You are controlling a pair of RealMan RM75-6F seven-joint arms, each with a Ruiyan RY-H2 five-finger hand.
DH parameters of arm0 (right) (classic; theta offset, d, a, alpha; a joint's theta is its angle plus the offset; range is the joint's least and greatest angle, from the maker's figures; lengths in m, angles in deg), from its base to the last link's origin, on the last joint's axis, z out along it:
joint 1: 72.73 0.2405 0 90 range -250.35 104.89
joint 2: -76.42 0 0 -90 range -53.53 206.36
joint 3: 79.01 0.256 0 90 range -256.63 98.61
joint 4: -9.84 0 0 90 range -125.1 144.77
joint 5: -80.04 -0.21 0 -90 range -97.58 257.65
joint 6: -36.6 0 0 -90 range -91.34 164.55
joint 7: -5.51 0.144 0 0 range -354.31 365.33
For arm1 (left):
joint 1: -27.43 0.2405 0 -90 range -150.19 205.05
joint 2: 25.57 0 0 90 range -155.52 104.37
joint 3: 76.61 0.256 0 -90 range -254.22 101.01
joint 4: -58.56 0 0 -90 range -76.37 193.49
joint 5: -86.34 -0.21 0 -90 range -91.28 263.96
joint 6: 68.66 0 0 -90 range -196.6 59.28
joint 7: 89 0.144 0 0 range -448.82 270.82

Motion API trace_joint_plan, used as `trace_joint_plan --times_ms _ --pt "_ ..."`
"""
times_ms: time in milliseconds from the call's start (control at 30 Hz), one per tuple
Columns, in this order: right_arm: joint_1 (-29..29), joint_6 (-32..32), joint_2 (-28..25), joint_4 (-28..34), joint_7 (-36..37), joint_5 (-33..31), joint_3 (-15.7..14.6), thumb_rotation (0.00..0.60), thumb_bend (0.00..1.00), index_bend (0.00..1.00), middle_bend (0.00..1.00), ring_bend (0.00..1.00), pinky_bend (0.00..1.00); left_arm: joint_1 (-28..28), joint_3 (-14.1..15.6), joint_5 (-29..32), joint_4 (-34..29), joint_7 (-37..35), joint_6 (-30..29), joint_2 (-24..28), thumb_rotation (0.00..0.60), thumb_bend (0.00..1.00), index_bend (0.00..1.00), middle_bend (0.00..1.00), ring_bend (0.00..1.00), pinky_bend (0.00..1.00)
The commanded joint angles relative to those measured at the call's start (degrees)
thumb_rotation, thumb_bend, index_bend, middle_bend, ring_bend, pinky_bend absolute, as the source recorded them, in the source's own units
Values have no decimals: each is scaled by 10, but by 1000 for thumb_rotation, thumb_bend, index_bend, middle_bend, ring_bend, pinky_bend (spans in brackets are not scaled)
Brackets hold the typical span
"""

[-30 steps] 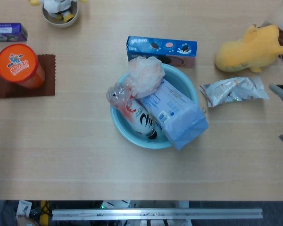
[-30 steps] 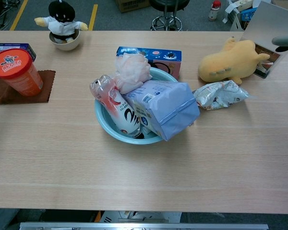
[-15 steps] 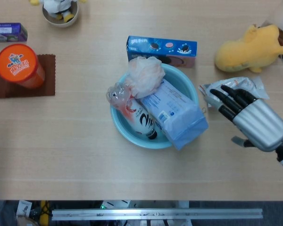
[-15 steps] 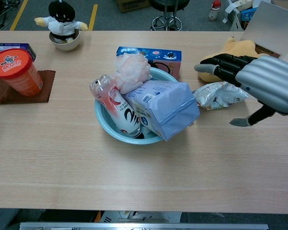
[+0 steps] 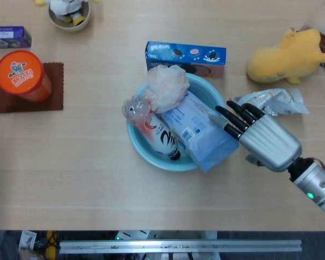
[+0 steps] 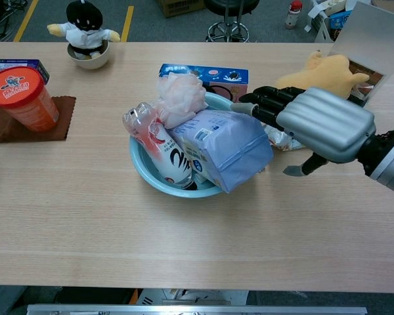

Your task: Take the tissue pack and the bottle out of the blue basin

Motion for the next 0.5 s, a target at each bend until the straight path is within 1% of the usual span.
trace_joint_plan --times_ms 33,167,333,433,467,500 --pt "5 2 22 -12 -29 -14 1 600 0 0 58 31 209 -2 0 2 0 -1 6 1 600 316 177 162 121 102" --pt "12 6 44 -23 -47 -33 2 600 0 0 58 31 209 -5 2 5 1 -6 17 5 600 316 178 163 125 102" --pt "19 -5 82 -49 -69 -39 6 600 0 0 61 31 213 -8 1 9 3 -9 24 8 600 316 178 167 129 102" --pt "24 -8 102 -61 -80 -45 9 600 5 0 112 52 249 -9 2 8 3 -12 27 10 600 315 179 170 130 102" --pt "26 -11 108 -66 -82 -43 10 600 24 14 150 80 288 -9 3 8 3 -14 28 11 600 315 181 171 130 102" --pt "27 -16 114 -72 -84 -40 11 600 53 57 195 125 340 -9 3 8 2 -16 29 12 600 316 186 172 131 102"
